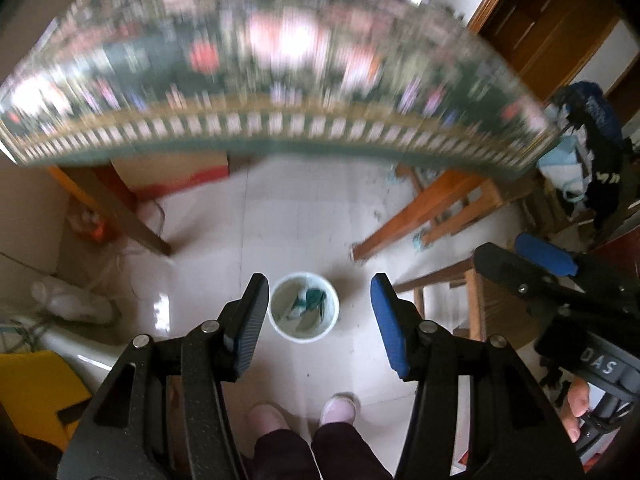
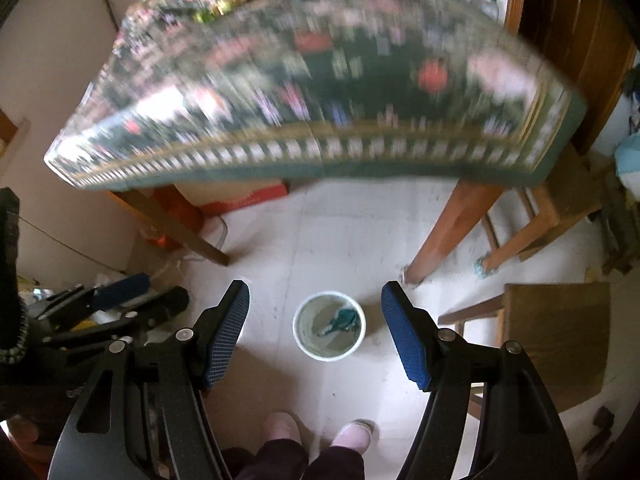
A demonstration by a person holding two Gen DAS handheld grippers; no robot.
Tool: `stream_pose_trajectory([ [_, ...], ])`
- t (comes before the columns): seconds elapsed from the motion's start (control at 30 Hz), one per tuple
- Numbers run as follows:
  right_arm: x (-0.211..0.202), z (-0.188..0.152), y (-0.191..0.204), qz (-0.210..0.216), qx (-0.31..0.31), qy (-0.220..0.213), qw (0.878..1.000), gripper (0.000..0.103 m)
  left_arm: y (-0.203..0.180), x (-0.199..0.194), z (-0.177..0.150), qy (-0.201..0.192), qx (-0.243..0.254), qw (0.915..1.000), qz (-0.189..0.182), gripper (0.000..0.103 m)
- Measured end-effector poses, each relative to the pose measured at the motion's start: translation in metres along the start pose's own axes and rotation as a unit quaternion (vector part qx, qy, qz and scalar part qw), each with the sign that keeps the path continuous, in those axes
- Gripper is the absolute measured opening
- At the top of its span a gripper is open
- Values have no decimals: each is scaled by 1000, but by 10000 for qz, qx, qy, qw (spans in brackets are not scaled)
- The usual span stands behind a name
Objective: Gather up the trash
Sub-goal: 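Open both tools to drop bag and bottle into the bucket, then raise both tools back up toward the table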
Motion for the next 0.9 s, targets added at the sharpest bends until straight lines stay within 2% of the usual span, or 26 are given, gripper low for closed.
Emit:
stream_pose_trajectory([
  [0.17,-62,23,14,-103,-56,-425,9990,65,-22,-70,29,-502,207,9985,-93,52],
  [0.33,-126,47,30,-158,-57,-866,9961,65,-43,-148,61,-1099,573,9921,-215,52],
  [0.53,-204,72,44,-331,52,-1435,9891,65,-70,-233,85,-1667,1119,9794,-204,52],
  [0.77,-276,95,52,-428,265,-2191,9744,65,-86,-316,103,-2336,1537,9595,-326,54],
  [0.8,-286,98,53,-364,291,-2319,9716,66,-87,-326,104,-2431,1585,9562,-383,58],
  [0.9,-305,107,51,-374,406,-2592,9643,79,-89,-349,106,-2689,1670,9475,-456,72],
])
Point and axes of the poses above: each gripper's, at about its wrist camera, not at the fingertips, and x roughly the way its jaws point, y to its left, z to its top, the point moved 9 cm from there along x, roughly the way its jaws point, and after that the axes turned 6 degrees about -z, right-handed, at the moved point
